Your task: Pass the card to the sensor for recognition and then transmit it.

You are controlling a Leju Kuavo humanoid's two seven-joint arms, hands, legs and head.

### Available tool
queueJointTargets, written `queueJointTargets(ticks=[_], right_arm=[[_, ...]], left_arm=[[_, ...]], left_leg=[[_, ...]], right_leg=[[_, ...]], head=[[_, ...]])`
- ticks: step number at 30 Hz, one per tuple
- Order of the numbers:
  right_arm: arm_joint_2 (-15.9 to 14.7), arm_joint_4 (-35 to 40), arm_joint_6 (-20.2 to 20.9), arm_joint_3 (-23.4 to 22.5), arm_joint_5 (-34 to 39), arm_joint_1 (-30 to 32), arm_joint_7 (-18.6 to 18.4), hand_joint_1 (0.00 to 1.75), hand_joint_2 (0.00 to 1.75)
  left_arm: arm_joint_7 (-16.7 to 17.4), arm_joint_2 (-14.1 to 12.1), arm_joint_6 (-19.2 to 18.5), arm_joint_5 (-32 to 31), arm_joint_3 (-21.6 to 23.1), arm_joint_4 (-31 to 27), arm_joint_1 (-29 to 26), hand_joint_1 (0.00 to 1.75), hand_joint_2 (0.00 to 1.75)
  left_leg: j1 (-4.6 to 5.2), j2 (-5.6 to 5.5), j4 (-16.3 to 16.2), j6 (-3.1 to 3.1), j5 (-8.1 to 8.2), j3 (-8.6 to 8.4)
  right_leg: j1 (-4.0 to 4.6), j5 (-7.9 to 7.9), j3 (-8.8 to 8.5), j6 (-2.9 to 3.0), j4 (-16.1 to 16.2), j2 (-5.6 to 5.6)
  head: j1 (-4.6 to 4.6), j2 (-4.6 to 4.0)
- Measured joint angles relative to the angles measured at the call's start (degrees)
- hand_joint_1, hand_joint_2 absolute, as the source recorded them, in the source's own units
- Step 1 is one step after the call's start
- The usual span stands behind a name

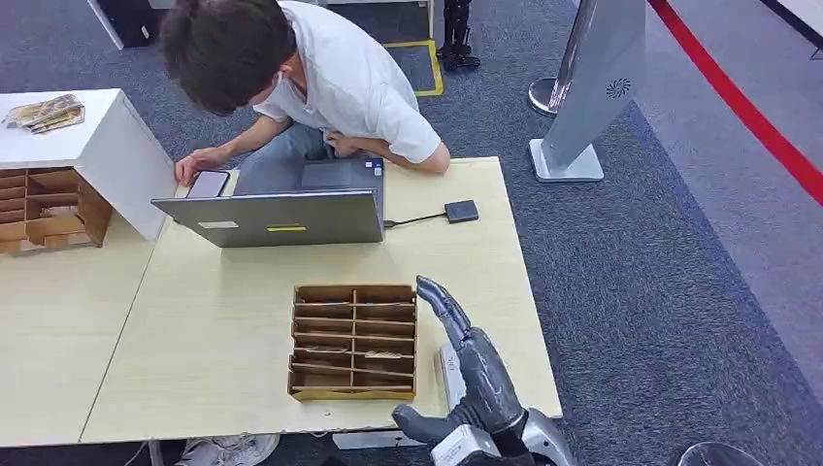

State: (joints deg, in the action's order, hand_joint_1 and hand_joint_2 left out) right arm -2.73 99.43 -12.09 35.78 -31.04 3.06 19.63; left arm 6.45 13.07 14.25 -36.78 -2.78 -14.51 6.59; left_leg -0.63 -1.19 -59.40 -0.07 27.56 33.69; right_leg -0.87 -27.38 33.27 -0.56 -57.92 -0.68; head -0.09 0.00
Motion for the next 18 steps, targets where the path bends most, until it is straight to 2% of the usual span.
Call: queueJointTargets(ticks=[10, 18], right_arm=[[-0.7, -2.0, -0.8, 2.7, -4.6, -1.1, -1.6, 0.0, 1.75], [-0.8, -3.9, -3.0, 4.5, -12.0, -2.4, -5.0, 0.0, 1.75]], left_arm=[[0.1, 0.0, -0.1, 0.5, 0.0, 0.0, 0.1, 0.0, 0.0], [0.5, 0.0, -0.4, 1.0, 0.0, 0.0, 0.3, 0.0, 0.0]], left_leg=[[0.0, 0.0, 0.0, 0.0, 0.0, 0.0], [0.0, 0.0, 0.0, 0.0, 0.0, 0.01]], right_leg=[[0.0, 0.0, 0.0, 0.0, 0.0, 0.0], [0.0, 0.0, 0.0, 0.0, 0.0, 0.0]], head=[[0.0, 0.0], [0.0, 0.0]])
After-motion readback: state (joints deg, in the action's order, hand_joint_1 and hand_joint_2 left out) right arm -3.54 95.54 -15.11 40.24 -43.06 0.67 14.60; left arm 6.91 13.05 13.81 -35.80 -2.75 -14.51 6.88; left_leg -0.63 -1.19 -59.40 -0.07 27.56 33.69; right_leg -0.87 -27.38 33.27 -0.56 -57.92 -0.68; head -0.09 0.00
